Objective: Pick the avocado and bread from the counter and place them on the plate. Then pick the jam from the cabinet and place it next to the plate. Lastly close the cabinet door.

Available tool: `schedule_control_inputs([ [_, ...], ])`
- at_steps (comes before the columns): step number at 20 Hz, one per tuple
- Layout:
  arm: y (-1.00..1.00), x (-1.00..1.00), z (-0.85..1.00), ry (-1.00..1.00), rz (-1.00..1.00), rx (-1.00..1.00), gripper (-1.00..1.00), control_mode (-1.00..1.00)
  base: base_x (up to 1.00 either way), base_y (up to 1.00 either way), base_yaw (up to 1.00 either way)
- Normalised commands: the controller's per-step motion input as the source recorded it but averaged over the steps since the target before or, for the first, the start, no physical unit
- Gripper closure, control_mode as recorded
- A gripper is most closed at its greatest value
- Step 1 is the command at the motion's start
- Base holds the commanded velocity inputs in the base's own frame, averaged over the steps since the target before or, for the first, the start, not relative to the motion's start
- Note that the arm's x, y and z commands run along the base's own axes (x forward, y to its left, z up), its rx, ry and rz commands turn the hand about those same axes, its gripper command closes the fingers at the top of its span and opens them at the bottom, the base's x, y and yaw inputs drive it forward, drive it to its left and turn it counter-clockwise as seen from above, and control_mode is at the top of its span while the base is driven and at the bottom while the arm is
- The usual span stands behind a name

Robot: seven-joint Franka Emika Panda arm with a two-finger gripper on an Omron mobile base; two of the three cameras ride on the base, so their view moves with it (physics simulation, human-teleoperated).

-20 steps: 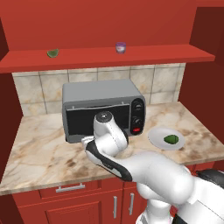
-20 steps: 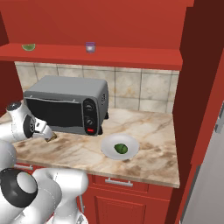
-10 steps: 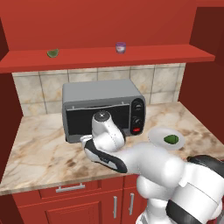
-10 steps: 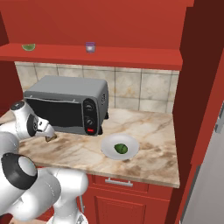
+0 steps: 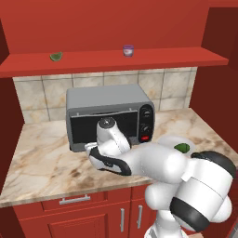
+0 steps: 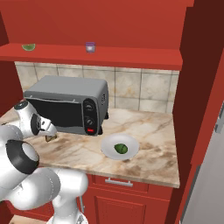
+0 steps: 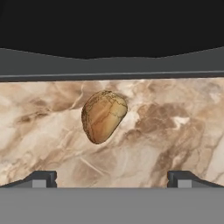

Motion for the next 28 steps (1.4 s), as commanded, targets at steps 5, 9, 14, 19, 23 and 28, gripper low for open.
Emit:
schedule_control_inputs([
  [5, 0.00, 0.11, -0.16, 0.00, 0.00, 0.00, -1.00, -1.00, 0.00, 0.00, 0.00],
  [9, 0.00, 0.08, -0.13, 0.00, 0.00, 0.00, -1.00, -1.00, 0.00, 0.00, 0.00],
  [14, 0.03, 0.08, -0.15, 0.00, 0.00, 0.00, -1.00, -1.00, 0.00, 0.00, 0.00],
  [19, 0.02, 0.06, -0.12, 0.00, 0.00, 0.00, -1.00, -1.00, 0.00, 0.00, 0.00],
  [23, 0.00, 0.07, -0.08, 0.00, 0.00, 0.00, -1.00, -1.00, 0.00, 0.00, 0.00],
  [28, 0.00, 0.07, -0.01, 0.00, 0.00, 0.00, -1.00, -1.00, 0.00, 0.00, 0.00],
])
